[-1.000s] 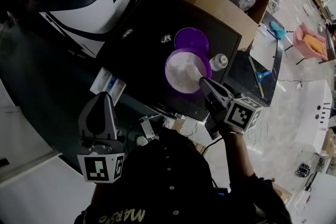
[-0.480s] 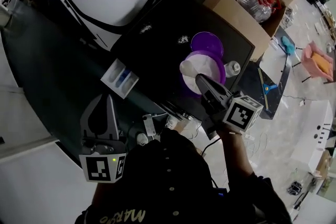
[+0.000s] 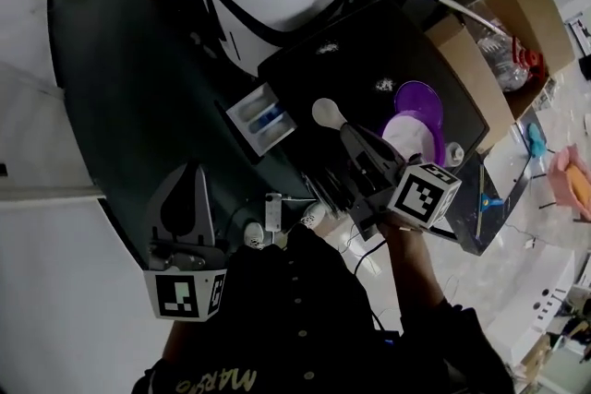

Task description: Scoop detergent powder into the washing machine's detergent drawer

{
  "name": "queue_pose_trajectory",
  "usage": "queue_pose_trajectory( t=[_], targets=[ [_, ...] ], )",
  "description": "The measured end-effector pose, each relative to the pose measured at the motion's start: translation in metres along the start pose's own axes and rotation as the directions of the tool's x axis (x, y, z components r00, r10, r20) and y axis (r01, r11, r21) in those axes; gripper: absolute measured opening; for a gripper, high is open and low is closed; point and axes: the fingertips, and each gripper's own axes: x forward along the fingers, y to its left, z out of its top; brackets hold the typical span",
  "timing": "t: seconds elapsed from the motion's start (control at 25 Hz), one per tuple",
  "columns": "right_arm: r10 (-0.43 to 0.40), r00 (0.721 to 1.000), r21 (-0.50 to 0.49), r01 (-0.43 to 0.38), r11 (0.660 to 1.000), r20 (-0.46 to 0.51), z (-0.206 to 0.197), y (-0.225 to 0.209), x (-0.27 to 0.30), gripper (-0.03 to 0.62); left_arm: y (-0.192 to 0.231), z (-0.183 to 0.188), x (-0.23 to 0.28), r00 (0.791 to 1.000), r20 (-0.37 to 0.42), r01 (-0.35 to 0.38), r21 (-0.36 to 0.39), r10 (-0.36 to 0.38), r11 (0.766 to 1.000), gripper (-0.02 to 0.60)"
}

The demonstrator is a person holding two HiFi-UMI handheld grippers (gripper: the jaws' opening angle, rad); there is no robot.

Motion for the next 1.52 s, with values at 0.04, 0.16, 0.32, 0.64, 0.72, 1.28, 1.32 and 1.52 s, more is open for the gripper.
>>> queue_pose_trajectory(
  t=[0.04, 0.16, 0.32, 0.64, 0.72, 1.28, 1.32, 1.52],
  targets=[
    [0.009, 1.0, -0.006, -0.009, 1.0, -0.014, -0.003, 0.004, 0.008, 0.034, 0.006, -0.001, -0.005, 1.0, -0.003, -0.016, -0.002, 0.016, 1.0, 0.015],
    [0.018, 0.999, -0.022, -0.019, 1.0, -0.043, -0.012, 0.013, 0.026, 0.034, 0.018, -0.004, -0.016, 0.999, -0.009, -0.045, -0.008, 0.045, 0.999, 0.015],
    [-0.001, 0.995, -0.065, -0.005, 0.998, -0.098, -0.028, 0.01, 0.048, 0.034, 0.024, -0.012, -0.022, 0.998, -0.023, -0.065, -0.032, 0.065, 0.997, 0.015],
    [-0.1, 0.979, -0.106, 0.082, 0.991, -0.178, -0.074, -0.028, 0.091, 0.034, 0.013, -0.048, -0.01, 0.993, -0.118, -0.033, -0.11, 0.02, 0.993, 0.015],
    [-0.123, 0.972, -0.101, 0.105, 0.989, -0.198, -0.09, -0.041, 0.1, 0.034, 0.012, -0.061, -0.009, 0.989, -0.145, -0.03, -0.122, 0.012, 0.992, 0.015],
    [-0.316, 0.917, -0.463, 0.176, 0.869, -0.244, -0.166, -0.1, 0.136, 0.034, 0.016, -0.105, -0.018, 0.971, -0.239, -0.056, -0.146, 0.019, 0.988, 0.015],
    [-0.325, 0.914, -0.511, 0.166, 0.844, -0.241, -0.169, -0.098, 0.138, 0.034, 0.016, -0.108, -0.019, 0.969, -0.245, -0.055, -0.148, 0.017, 0.987, 0.015],
    [-0.38, 0.907, -0.819, 0.074, 0.568, -0.182, -0.188, -0.091, 0.146, 0.034, 0.016, -0.123, -0.021, 0.962, -0.273, -0.056, -0.154, 0.012, 0.986, 0.015]
  ],
)
